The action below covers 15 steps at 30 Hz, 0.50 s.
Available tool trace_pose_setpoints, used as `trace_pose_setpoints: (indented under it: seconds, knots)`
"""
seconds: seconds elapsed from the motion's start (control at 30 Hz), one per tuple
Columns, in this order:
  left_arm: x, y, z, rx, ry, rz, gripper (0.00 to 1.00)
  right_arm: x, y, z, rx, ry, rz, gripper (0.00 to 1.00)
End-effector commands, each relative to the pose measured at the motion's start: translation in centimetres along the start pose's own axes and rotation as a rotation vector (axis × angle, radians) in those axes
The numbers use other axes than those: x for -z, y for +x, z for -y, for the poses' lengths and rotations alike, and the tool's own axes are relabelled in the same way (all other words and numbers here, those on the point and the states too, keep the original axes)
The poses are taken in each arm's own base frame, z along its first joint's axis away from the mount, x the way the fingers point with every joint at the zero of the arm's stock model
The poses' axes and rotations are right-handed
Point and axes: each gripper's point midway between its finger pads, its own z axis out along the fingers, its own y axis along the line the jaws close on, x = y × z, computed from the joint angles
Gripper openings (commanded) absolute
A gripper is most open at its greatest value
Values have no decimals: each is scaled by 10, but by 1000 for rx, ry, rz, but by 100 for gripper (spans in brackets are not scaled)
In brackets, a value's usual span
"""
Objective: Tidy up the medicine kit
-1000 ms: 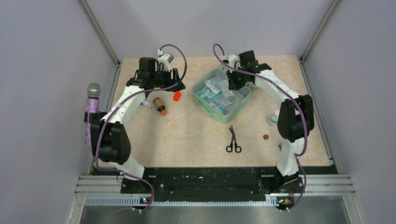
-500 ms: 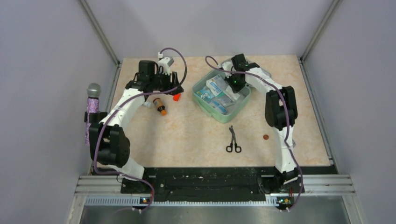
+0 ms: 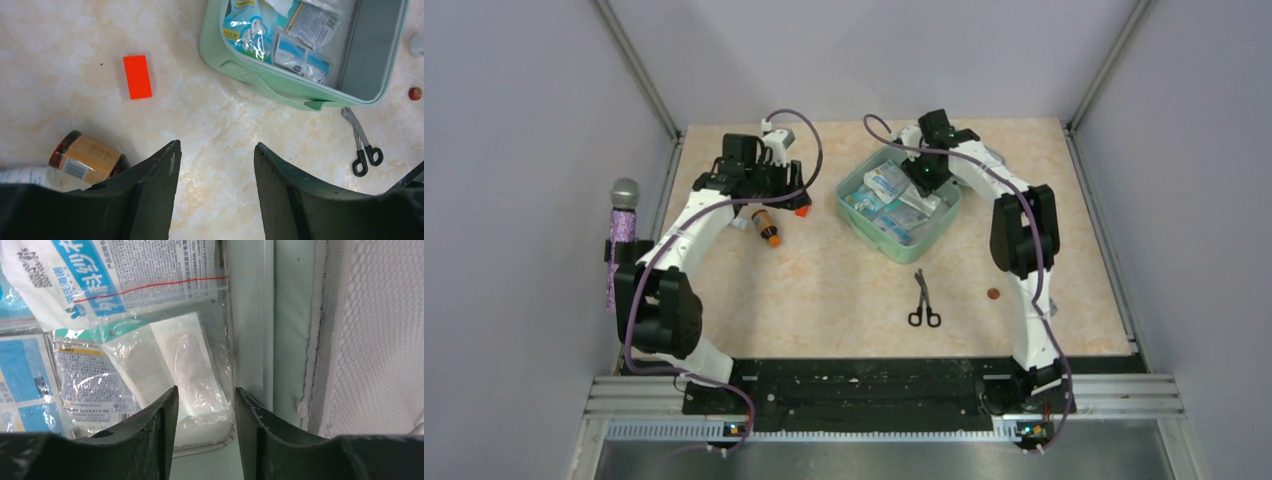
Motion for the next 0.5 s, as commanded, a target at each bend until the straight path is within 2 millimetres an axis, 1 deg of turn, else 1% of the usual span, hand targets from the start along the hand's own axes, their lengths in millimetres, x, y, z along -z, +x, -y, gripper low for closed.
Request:
trace_pose_setpoints:
  seconds: [0.0, 0.1, 0.13, 0.17, 0.27, 0.33, 0.4, 0.47]
  knots:
    - [13, 10, -7, -18, -63, -45, 60, 76, -36, 18, -40, 101, 128, 49]
    - [11, 14, 0, -46, -14, -52, 57, 115, -36, 17, -73, 107, 184, 54]
    - [9, 13, 1, -45, -4, -44, 57, 124, -27, 16, -86, 107, 183, 54]
    - [7, 10, 2, -42, 2, -32, 57, 138, -20, 19, -103, 115, 194, 55]
    - [0, -4, 5, -37, 15, -9, 58, 167, 14, 23, -155, 134, 196, 55]
    - [-4, -12, 6, -44, 21, 3, 58, 179, 44, 26, -207, 152, 177, 56]
    - [-5, -21, 10, -63, 34, 18, 58, 185, 74, 28, -277, 157, 156, 56]
    - [-5, -28, 15, -84, 52, 31, 58, 194, 99, 29, -339, 163, 153, 56]
